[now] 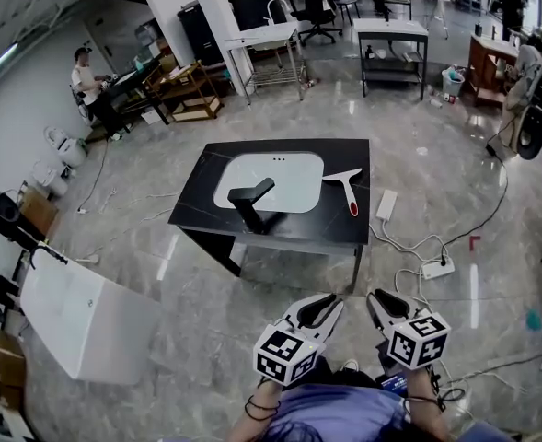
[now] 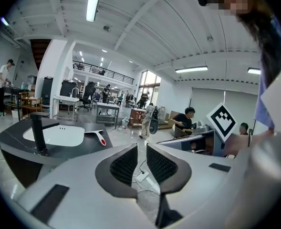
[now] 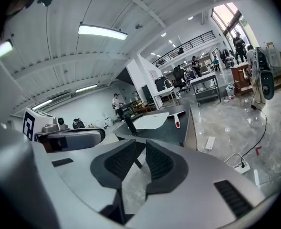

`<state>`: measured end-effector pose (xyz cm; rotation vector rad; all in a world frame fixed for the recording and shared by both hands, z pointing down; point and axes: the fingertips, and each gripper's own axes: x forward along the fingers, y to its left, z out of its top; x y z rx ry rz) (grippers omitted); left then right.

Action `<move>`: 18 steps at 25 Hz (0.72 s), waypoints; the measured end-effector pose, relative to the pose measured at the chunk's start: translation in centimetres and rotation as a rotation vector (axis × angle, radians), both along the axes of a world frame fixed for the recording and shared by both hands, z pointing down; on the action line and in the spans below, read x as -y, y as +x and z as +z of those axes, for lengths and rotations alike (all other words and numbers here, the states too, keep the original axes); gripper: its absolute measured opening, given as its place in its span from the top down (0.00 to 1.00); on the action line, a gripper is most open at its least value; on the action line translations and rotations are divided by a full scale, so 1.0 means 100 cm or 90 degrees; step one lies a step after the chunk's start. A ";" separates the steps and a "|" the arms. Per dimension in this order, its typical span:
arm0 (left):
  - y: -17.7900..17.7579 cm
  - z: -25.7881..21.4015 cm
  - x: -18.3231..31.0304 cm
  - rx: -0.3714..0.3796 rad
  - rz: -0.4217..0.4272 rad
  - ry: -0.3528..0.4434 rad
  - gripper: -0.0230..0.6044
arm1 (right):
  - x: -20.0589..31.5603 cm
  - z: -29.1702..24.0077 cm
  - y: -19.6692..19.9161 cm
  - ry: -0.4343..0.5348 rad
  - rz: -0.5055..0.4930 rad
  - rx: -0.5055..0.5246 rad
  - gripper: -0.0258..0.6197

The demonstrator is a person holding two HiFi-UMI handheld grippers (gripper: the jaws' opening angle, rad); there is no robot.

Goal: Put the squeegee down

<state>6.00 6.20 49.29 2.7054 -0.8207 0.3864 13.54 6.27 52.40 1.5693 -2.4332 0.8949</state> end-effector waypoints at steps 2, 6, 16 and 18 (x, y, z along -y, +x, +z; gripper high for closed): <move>0.003 -0.002 -0.002 -0.002 0.006 0.006 0.86 | -0.002 -0.004 0.000 0.008 0.000 -0.004 0.84; 0.008 -0.006 -0.010 -0.006 0.021 0.012 0.86 | -0.011 -0.009 -0.002 0.015 0.002 -0.007 0.84; -0.009 0.002 -0.035 0.000 0.027 -0.001 0.86 | -0.030 -0.007 -0.020 0.007 -0.010 -0.019 0.84; -0.013 0.004 -0.036 0.001 0.025 -0.003 0.86 | -0.032 -0.005 -0.024 0.006 -0.014 -0.021 0.85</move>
